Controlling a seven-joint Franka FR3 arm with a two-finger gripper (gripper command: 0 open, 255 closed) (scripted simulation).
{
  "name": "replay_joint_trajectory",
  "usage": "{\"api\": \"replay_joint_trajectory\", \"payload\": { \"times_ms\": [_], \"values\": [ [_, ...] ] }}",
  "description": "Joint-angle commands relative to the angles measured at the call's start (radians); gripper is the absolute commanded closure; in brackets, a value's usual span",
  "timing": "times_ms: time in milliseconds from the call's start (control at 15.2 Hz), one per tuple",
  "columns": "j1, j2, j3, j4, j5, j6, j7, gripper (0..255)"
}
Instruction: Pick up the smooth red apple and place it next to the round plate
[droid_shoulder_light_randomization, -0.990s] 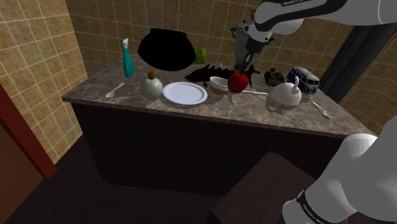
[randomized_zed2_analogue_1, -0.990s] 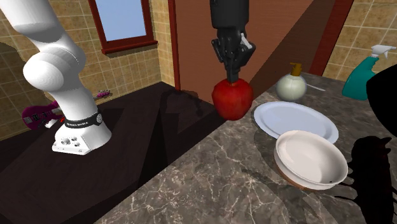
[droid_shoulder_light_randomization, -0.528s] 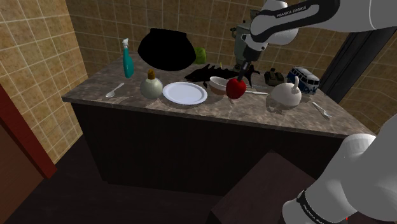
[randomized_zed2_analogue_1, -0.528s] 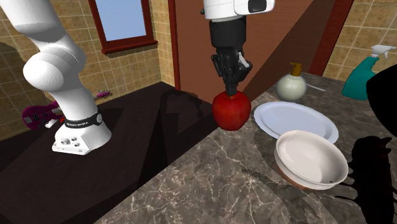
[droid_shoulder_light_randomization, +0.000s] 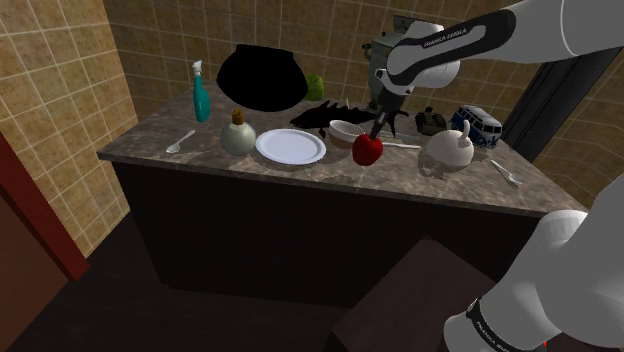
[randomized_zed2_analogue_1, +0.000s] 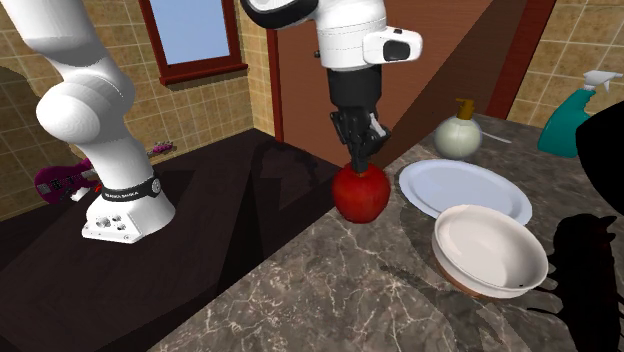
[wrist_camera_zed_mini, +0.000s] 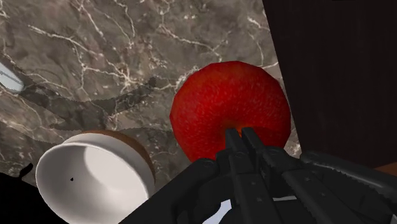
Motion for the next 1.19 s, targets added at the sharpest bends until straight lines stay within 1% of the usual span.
{"api": "replay_joint_trajectory", "payload": {
  "times_ms": [0,264,726,792,1122],
  "values": [
    [0.0,0.012,-0.002,-0.015,0.01,0.026,-0.008,255],
    [-0.001,0.041,-0.003,-0.046,0.033,0.081,-0.027,255],
    [-0.001,0.041,-0.003,-0.046,0.033,0.081,-0.027,255],
    [-0.001,0.041,-0.003,-0.046,0.033,0.081,-0.027,0],
    [-0.001,0.041,-0.003,-0.046,0.033,0.081,-0.027,0]
  ]
}}
